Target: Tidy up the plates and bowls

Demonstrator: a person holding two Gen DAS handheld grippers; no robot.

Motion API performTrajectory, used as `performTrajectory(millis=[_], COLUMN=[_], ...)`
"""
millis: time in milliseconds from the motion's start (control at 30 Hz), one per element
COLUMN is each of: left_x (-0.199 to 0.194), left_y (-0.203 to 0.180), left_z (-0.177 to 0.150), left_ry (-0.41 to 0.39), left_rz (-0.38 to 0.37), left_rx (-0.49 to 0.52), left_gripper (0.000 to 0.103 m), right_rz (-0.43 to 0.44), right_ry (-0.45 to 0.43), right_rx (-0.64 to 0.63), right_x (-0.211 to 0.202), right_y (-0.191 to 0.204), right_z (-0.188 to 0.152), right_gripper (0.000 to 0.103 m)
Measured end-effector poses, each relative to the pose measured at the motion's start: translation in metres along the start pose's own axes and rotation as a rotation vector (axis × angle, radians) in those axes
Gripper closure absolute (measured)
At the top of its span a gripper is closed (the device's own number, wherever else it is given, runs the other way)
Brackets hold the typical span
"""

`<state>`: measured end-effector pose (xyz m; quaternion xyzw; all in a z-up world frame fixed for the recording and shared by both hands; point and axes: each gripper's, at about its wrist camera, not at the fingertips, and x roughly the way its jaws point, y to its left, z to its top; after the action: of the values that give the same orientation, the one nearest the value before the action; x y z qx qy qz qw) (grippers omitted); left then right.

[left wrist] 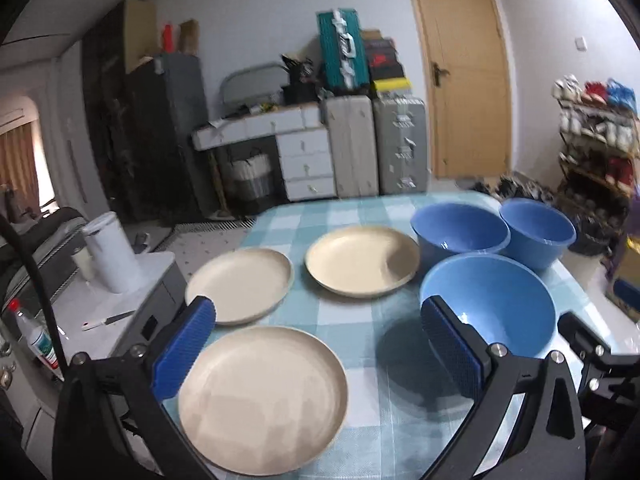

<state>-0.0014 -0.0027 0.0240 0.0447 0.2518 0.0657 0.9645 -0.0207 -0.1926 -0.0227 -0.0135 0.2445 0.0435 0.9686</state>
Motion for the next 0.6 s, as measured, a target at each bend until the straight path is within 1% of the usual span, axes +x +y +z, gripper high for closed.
performTrajectory(millis=[67, 133, 300, 367, 433, 533, 567, 600], left_x=[0.001, -0.004, -0.013, -0.014, -0.012, -0.014, -0.015, -0.017], left_y=[-0.003, -0.007, -0.001, 0.002, 0.004, 0.01, 0.012, 0.015], left_z=[0.0, -0.001, 0.0, 0.001, 0.002, 0.001, 0.001, 0.0], left_ry=[0.013, 0.0, -0.041, -0.05, -0.052, -0.086, -0.103, -0.136], left_rz=[-0.008, -0.002, -0.024, -0.025, -0.046, -0.069, -0.074, -0.064], left_rx=[0.013, 0.018, -0.019, -0.037, -0.047, -0.076, -0.086, -0.092], left_gripper=[0.0, 0.0, 0.0, 0.0, 0.0, 0.0, 0.0, 0.0], right_rz=[-0.002, 0.006, 0.01, 0.007, 0.005, 0.004, 0.002, 0.002], right_ry=[-0.007, -0.012, -0.021, -0.021, -0.022, -0.022, -0.022, -0.021], right_rx=[0.005, 0.013, 0.019, 0.017, 0.015, 0.015, 0.015, 0.015], right_x=[-0.001, -0.002, -0.004, -0.005, -0.005, -0.005, -0.005, -0.005], right_y=[-0.001, -0.002, -0.003, -0.003, -0.002, -0.002, -0.003, -0.002], right_z=[0.0, 0.0, 0.001, 0.0, 0.0, 0.001, 0.001, 0.001], right_gripper=[0.0, 0.0, 0.0, 0.0, 0.0, 0.0, 0.0, 0.0])
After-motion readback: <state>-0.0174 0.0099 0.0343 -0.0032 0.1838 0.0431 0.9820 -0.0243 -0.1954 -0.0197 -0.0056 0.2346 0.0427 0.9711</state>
